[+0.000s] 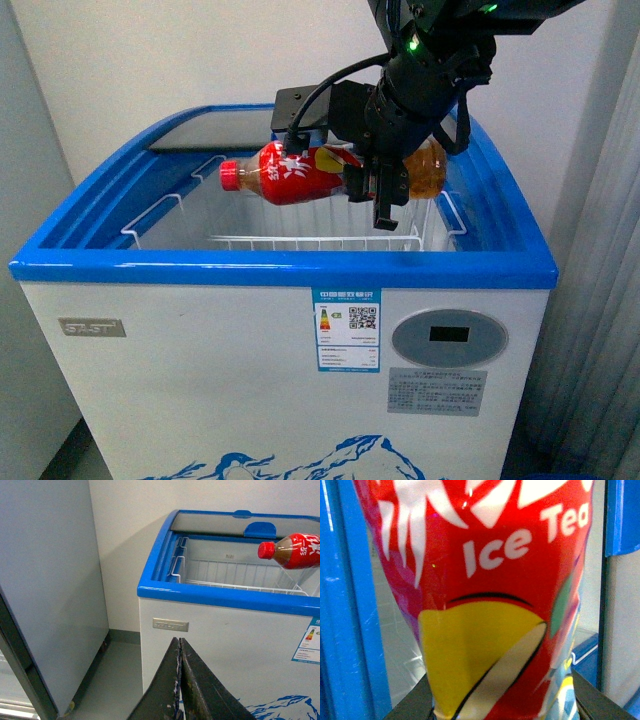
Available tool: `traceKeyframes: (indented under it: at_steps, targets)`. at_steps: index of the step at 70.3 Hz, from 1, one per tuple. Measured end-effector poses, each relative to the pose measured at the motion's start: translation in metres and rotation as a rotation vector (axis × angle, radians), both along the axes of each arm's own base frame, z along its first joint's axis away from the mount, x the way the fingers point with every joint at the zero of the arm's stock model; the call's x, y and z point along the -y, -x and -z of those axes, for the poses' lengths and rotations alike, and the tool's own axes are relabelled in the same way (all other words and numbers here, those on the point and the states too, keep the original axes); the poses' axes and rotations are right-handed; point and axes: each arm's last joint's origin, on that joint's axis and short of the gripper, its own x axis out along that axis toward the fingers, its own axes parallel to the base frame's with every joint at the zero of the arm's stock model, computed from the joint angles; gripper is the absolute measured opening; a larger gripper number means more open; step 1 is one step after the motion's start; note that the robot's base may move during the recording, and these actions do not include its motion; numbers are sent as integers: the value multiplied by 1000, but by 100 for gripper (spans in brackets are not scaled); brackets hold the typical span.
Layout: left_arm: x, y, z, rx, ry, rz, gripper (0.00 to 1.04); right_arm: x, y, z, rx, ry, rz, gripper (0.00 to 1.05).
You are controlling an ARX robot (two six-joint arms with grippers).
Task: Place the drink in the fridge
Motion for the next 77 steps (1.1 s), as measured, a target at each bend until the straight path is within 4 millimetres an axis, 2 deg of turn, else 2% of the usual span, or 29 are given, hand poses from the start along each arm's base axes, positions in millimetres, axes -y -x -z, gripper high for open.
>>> traceKeyframes:
  at_steps: [3, 8, 22, 27, 30, 33, 38, 43, 51, 58, 63, 71, 77]
  targets:
    - [0, 1, 0, 2, 0, 0, 3, 1, -2, 1, 15, -8, 6, 42]
    - [0, 3, 0, 0, 0, 0, 3, 2, -3, 2, 18, -30, 29, 56]
    - [0, 7, 0, 0, 0, 0, 3, 0, 2, 5, -3, -106, 39, 86]
    - [0, 9, 0, 0, 0, 0, 3, 2, 9, -1, -4, -147, 49, 98]
    - [0, 10, 0, 2, 0, 0, 3, 4, 15, -8, -1, -180, 51, 98]
    - [0, 11, 0, 0, -1, 0, 3, 9, 27, -26, 14, -242, 65, 97]
    - [0, 12, 0, 0, -2, 0, 3, 24, 53, -60, 36, -372, 124, 97]
    - [0, 16, 3, -21, -2, 1, 3, 40, 79, -83, 40, -477, 219, 97]
    - [0, 23, 3, -6, -3, 0, 3, 87, 138, -115, -17, -655, 470, 97]
    - [0, 24, 3, -5, -3, 0, 3, 127, 190, -128, -79, -811, 705, 97]
    - [0, 24, 3, -4, -3, 0, 3, 153, 234, -132, -117, -903, 863, 97]
    - [0, 24, 3, -5, -2, 0, 3, 172, 302, -141, -174, -1024, 966, 97]
    - [0, 24, 3, -5, -3, 0, 3, 176, 347, -144, -205, -1084, 1006, 97]
